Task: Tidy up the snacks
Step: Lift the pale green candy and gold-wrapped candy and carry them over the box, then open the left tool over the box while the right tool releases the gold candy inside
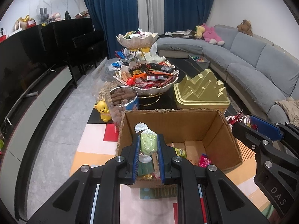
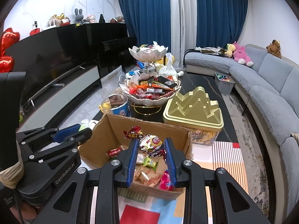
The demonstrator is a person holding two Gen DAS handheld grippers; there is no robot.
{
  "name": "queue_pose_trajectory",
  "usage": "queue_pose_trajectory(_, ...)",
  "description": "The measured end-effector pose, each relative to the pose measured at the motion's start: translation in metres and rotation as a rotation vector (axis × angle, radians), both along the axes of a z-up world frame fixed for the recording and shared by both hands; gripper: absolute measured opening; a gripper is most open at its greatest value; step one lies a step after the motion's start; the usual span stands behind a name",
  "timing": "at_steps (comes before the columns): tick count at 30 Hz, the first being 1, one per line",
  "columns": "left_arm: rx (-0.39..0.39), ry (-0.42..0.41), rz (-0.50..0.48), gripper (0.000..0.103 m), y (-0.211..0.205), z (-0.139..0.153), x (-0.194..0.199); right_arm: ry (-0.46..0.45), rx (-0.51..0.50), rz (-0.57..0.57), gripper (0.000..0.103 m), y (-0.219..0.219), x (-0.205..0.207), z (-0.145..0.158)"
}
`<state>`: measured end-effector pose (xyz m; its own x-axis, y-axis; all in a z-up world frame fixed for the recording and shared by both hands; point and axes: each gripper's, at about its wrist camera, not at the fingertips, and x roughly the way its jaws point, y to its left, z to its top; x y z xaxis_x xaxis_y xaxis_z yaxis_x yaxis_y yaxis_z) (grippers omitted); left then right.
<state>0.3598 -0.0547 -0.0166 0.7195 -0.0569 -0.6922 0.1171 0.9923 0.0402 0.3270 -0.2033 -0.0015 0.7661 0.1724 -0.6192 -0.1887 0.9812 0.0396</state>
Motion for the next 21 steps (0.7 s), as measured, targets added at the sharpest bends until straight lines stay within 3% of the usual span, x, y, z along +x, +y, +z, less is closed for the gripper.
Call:
queue_pose_trajectory(17,-0.015,0.058,-0.002,0.019,-0.002,-0.031,0.039,0.063,-0.01,0.024,0.031,0.001,0.038,-0.027)
queue_pose_trajectory(18,-0.017,0.061,-0.001,0.02,-0.002,-0.032,0.04,0.064,-0.011,0.026,0.031,0.001,0.039,-0.028)
queue_pose_trajectory(21,-0.017,0.058,0.002,0.039,0.0,-0.032,0.04,0.059,-0.014,0.026,0.033,0.001,0.039,-0.028)
